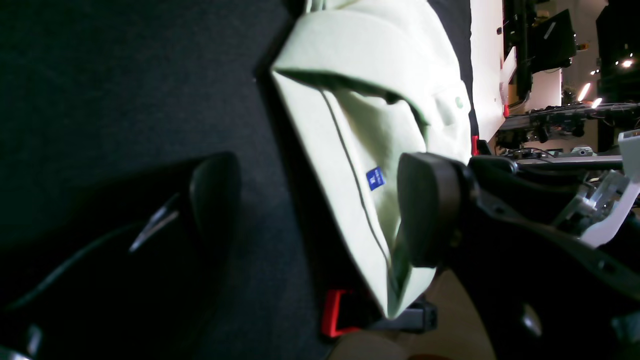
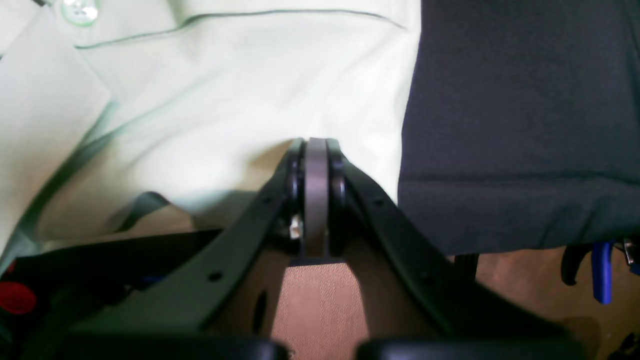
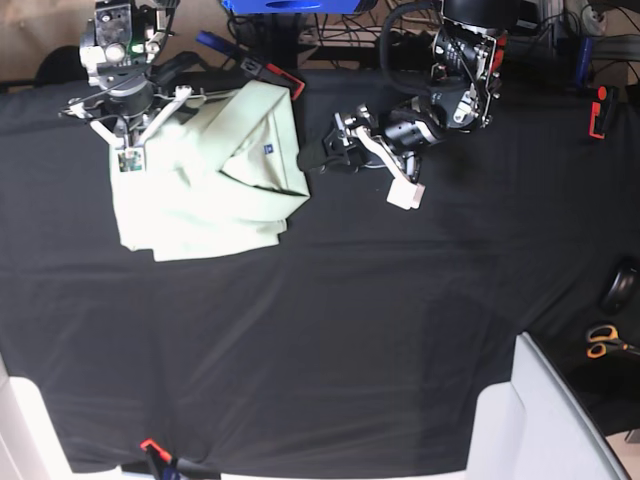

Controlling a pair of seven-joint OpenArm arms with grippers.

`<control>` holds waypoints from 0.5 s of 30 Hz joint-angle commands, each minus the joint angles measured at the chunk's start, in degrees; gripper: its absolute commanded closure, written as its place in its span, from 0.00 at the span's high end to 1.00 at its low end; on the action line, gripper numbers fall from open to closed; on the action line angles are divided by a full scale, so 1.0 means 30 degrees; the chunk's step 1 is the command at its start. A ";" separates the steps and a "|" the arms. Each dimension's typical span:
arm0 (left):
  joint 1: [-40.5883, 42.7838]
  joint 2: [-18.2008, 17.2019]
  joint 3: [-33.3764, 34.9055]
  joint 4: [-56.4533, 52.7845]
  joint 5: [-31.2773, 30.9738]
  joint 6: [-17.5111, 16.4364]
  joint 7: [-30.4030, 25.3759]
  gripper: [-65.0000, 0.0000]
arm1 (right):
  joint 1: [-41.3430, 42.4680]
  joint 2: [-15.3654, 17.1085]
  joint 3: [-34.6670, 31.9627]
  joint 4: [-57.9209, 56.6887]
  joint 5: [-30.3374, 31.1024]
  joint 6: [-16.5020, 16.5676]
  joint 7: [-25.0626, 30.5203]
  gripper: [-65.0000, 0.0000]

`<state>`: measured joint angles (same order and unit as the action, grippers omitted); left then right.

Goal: Fold the T-shirt properly
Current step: 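Reach the left gripper to the shirt's collar edge and grasp it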

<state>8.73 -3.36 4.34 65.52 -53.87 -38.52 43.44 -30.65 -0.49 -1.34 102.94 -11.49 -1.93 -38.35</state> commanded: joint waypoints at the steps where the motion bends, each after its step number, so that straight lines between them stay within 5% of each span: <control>1: -0.0141 -0.0068 0.0004 0.0213 -0.0081 0.0196 -0.0136 0.74 | 0.0006 0.0032 0.0052 0.0311 -0.0113 -0.0073 0.0402 0.00; 6: -0.0640 -0.0039 0.0678 0.0154 0.0095 0.1779 -0.0136 0.74 | 0.0035 0.0032 0.0052 0.0311 -0.0113 -0.0073 0.0402 0.00; 15: -0.2896 0.0342 0.4400 -0.1223 0.1560 0.1955 -0.0019 0.74 | -0.0024 0.0032 0.0052 0.0311 -0.0113 -0.0073 0.0402 0.00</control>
<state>0.69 -2.28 17.61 61.45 -49.45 -32.82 43.03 -30.55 -0.47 -1.34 102.94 -11.49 -1.93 -38.33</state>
